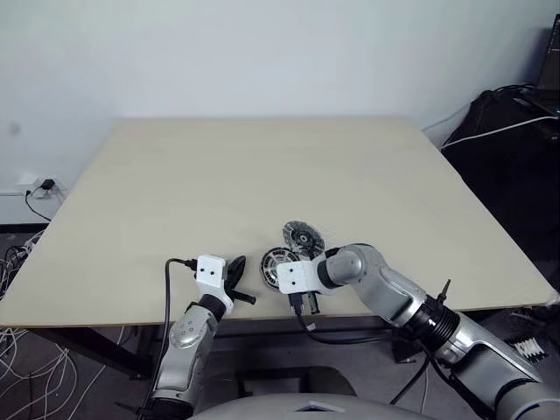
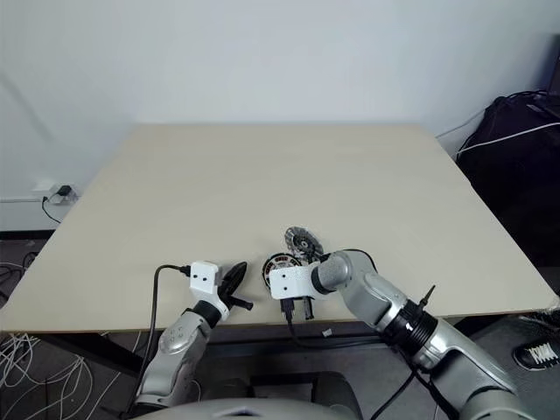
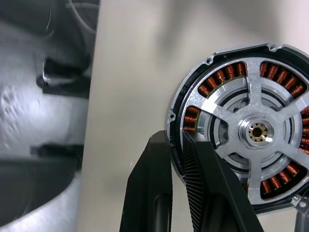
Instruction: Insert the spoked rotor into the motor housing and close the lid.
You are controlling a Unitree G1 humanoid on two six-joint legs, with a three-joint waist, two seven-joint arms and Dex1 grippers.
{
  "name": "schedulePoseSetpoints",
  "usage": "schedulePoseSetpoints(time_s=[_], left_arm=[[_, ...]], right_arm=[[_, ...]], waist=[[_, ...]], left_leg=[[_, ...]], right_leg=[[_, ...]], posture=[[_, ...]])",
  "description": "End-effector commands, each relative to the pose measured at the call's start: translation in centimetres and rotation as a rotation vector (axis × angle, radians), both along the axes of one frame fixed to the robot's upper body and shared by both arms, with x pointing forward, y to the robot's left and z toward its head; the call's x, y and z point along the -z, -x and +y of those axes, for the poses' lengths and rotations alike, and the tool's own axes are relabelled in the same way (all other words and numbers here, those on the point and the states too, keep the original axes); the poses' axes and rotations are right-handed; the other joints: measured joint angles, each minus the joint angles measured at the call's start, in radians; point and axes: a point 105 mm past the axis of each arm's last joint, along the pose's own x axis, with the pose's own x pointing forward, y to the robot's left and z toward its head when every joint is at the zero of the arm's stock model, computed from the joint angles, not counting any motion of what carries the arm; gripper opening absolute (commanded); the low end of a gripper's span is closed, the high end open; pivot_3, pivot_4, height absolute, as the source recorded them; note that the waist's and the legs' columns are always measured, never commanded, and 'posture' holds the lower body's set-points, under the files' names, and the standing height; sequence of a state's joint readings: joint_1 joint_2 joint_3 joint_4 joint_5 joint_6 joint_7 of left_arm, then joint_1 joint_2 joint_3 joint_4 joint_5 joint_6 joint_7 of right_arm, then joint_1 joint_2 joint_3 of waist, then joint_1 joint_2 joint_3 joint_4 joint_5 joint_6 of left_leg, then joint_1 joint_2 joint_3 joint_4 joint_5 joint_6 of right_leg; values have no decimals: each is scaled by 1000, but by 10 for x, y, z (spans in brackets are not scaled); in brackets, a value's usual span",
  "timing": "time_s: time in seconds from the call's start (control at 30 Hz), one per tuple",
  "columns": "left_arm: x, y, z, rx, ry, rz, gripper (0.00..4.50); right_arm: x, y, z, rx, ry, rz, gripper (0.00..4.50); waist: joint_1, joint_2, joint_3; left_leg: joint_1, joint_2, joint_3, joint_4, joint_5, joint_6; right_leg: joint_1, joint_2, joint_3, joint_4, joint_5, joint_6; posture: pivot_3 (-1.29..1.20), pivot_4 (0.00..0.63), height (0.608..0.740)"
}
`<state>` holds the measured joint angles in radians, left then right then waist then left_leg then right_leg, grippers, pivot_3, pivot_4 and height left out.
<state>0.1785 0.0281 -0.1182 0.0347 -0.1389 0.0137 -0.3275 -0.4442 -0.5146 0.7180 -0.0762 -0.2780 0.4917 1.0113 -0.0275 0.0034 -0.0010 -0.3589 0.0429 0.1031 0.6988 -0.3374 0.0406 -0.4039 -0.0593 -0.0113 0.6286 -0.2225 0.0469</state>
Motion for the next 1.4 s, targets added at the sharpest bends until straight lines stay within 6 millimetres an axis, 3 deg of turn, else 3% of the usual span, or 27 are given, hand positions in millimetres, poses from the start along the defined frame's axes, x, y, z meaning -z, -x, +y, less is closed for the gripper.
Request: schedulePoseSetpoints(time_s=[0.03, 0.4, 0.8, 1.4], left_arm=[[-9, -4, -1, -5, 24, -37, 0], [-8, -5, -3, 2, 38, -29, 0], [-7, -5, -5, 6, 50, -20, 0], [-8, -3, -5, 3, 43, -22, 0]], right_arm=[[-29, -14, 6, 130, -109, -45, 120], [-50, 0, -4, 417, -168, 97, 120], [-61, 8, -10, 453, -141, 149, 120], [-40, 6, 5, 507, -144, 281, 120]], waist=[[0, 0, 0], [7, 0, 0], [4, 0, 0], [4, 0, 0]], left_leg=[[0, 0, 0, 0, 0, 0], [-4, 0, -1, 0, 0, 0], [-4, 0, -1, 0, 0, 1], [-4, 0, -1, 0, 0, 1]], right_leg=[[0, 0, 0, 0, 0, 0], [-4, 0, 0, 0, 0, 0], [-4, 0, 0, 0, 0, -1], [-3, 0, 0, 0, 0, -1]], posture=[[0, 0, 740], [0, 0, 740], [0, 0, 740], [0, 0, 740]])
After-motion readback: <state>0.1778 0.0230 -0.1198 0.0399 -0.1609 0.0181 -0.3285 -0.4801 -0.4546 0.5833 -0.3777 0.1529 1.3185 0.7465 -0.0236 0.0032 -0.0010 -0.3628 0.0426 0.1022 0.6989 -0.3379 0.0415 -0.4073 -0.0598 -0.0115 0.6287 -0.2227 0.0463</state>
